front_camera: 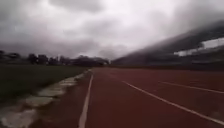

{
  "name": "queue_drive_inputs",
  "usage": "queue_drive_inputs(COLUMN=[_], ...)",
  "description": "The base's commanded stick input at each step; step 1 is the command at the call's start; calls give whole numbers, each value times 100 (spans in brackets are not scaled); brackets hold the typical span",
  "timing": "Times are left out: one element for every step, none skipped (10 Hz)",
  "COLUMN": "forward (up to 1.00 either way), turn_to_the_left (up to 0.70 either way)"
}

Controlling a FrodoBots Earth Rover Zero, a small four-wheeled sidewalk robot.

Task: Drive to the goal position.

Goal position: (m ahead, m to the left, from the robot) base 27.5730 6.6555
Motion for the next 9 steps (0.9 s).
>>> queue_drive_inputs(forward=[70, 70, 70, 70, 70, 70, 70, 70, 70], turn_to_the_left=[0, 0, 0, 0, 0, 0, 0, 0, 0])
